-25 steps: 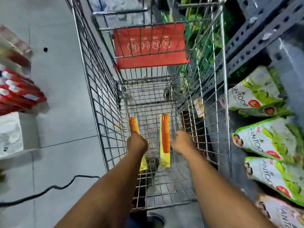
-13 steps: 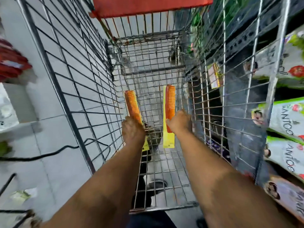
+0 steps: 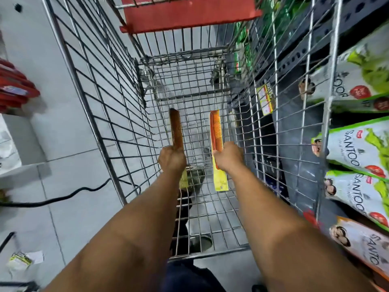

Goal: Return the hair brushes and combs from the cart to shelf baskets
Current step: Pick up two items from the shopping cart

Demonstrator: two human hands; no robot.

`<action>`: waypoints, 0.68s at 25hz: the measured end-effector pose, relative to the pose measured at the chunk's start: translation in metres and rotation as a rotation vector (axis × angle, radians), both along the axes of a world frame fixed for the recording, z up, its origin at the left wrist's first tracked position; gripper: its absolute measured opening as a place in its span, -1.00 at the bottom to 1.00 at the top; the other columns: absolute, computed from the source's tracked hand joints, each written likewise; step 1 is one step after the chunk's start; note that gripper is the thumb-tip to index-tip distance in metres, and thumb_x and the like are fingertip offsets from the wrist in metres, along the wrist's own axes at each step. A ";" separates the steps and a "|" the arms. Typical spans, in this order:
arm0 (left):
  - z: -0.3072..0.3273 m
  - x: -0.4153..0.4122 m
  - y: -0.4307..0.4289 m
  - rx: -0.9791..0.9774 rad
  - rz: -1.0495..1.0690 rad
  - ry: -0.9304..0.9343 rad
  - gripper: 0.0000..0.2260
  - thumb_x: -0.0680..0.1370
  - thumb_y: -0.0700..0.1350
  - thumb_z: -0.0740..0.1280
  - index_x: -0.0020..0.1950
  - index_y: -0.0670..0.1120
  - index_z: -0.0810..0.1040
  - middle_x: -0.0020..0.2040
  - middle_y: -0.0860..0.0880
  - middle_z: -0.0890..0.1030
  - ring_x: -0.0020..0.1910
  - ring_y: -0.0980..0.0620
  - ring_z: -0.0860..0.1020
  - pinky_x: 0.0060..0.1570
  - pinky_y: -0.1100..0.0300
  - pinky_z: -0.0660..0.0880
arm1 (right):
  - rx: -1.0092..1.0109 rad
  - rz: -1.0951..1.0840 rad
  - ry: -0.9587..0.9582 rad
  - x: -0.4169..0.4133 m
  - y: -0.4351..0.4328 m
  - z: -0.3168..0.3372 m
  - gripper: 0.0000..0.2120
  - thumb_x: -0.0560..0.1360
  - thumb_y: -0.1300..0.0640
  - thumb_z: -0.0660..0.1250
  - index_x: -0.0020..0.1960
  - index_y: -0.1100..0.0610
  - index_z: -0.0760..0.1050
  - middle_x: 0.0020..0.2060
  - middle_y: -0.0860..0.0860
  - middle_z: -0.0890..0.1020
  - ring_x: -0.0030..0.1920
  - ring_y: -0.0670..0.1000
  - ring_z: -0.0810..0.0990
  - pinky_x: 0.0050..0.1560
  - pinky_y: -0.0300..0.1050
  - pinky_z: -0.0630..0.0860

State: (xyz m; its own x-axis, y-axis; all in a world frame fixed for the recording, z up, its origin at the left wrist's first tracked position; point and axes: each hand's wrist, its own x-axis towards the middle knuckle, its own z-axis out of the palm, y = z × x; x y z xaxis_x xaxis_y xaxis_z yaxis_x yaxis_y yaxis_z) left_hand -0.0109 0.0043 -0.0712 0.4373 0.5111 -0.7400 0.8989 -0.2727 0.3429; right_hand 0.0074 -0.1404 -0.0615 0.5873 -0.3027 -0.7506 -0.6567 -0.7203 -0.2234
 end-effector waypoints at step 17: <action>0.199 -0.013 -0.001 -0.553 0.039 -0.432 -0.78 0.51 -0.36 0.20 -0.31 -0.15 0.46 -0.37 -0.07 0.48 -0.39 0.00 0.45 -0.51 0.30 0.45 | 0.462 -0.356 -0.505 -0.044 -0.019 0.213 -0.75 0.56 0.17 0.21 -0.24 0.24 0.51 -0.39 0.05 0.41 -0.34 -0.01 0.36 -0.34 -0.07 0.31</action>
State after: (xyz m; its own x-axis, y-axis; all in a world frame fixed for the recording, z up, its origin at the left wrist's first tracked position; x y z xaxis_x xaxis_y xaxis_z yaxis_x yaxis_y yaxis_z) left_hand -0.0242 0.0032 0.1283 0.7399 0.1313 -0.6598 0.6564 0.0743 0.7508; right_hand -0.0363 -0.1594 0.1510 0.8180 -0.2588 -0.5136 -0.5700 -0.2450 -0.7843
